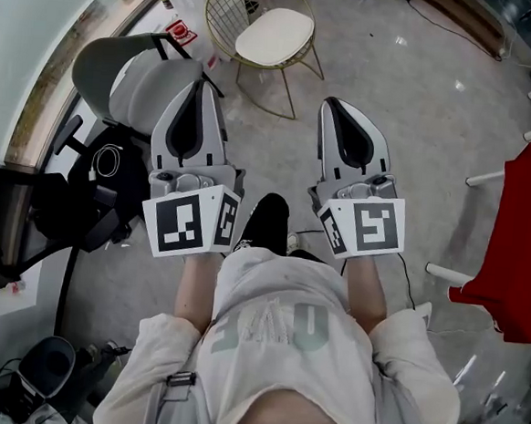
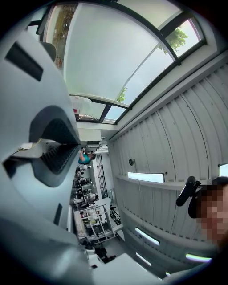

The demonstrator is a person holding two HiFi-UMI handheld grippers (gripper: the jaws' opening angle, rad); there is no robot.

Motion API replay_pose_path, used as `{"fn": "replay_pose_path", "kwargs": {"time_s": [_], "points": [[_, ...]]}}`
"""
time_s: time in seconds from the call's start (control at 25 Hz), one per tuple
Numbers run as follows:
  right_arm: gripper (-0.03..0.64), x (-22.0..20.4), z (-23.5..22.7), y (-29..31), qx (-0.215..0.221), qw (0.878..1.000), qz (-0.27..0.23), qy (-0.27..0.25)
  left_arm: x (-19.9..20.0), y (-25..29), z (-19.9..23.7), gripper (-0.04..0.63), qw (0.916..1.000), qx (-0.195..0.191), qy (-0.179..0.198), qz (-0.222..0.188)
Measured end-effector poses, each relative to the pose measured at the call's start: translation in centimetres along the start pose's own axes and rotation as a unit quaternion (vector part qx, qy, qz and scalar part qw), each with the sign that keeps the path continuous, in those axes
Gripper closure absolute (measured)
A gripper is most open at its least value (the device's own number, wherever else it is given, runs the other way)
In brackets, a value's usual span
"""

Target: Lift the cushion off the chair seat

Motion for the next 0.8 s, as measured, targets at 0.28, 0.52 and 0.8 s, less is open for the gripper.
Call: {"fn": "replay_pose_path", "kwargs": {"time_s": [0.28,0.52,0.8], "points": [[0.598,-2.1,-3.2,1.1,-0.009,1.000,-0.011,-0.020,-3.6,4.1,-1.2,0.581,0.9996,-0.022,-0.009,-0.011],[0.598,-7.3,-5.0,6.3,0.001,0.999,0.005,-0.031,-10.6,9.5,-0.2,0.581,0.9989,-0.034,-0.032,0.006],[0.598,-11.2,-10.1,20.0,0.011,0.998,0.019,-0.050,-15.8,22.0,6.0,0.581,0.9994,-0.002,-0.025,0.023]]}}
Point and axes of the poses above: the fingertips, and each gripper's own axes: y forward along the fingers, z to its left, x out of its top, the point moved 3 cm from there along -y, backward along the fingers, and after that the axes turned 9 degrees about -z, right-handed, at the moved point
